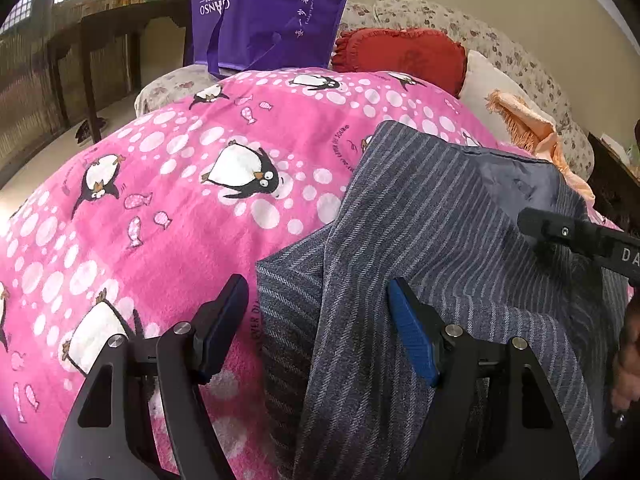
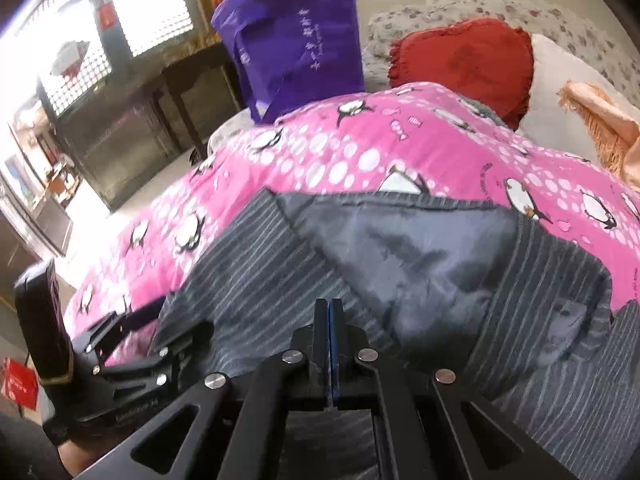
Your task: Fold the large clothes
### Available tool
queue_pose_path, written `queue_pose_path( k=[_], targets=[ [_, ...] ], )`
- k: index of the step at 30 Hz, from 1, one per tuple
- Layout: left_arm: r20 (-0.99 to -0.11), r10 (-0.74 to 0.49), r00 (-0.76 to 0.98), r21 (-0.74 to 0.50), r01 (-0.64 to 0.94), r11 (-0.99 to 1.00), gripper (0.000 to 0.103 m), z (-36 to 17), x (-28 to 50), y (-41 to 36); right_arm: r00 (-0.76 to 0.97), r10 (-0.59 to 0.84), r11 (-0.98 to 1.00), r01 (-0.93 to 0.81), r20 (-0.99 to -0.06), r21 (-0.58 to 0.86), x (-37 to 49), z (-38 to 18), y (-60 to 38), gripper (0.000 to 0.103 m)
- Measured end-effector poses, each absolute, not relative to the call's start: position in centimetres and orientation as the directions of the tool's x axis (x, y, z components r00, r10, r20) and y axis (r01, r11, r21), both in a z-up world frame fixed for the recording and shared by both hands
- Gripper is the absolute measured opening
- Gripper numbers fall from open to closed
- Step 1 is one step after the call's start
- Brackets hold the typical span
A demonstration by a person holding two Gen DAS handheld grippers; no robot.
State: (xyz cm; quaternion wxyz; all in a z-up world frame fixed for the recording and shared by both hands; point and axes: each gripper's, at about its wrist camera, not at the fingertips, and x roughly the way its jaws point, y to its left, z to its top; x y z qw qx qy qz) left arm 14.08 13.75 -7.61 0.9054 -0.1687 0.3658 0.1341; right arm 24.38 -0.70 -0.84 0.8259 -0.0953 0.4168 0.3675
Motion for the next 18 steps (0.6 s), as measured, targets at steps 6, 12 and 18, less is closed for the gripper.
queue_pose_path(
  k=[6,12,18],
  targets=[
    [-0.706,0.114,0.699,-0.217,-0.366,0.905,0.073,-7.6,14.1,13.8,0.370,0.445,0.635,-0.773,-0.815,-0.005,25.3,-1.9,-1.1,0.052],
    [-0.706,0.112,0.699,-0.218,-0.366,0.905,0.073,-7.6,14.1,13.9,0.194,0.417,0.498,-0.866,-0.888,0.045,25.5,-4.1,-0.8,0.048],
    [-0.705,0.112,0.700,-0.221,-0.367,0.904,0.073,-7.6,14.1,13.9,0.175,0.438,0.461,-0.886,-0.882,0.053,25.4,-3.3,-1.5,0.006]
  ],
)
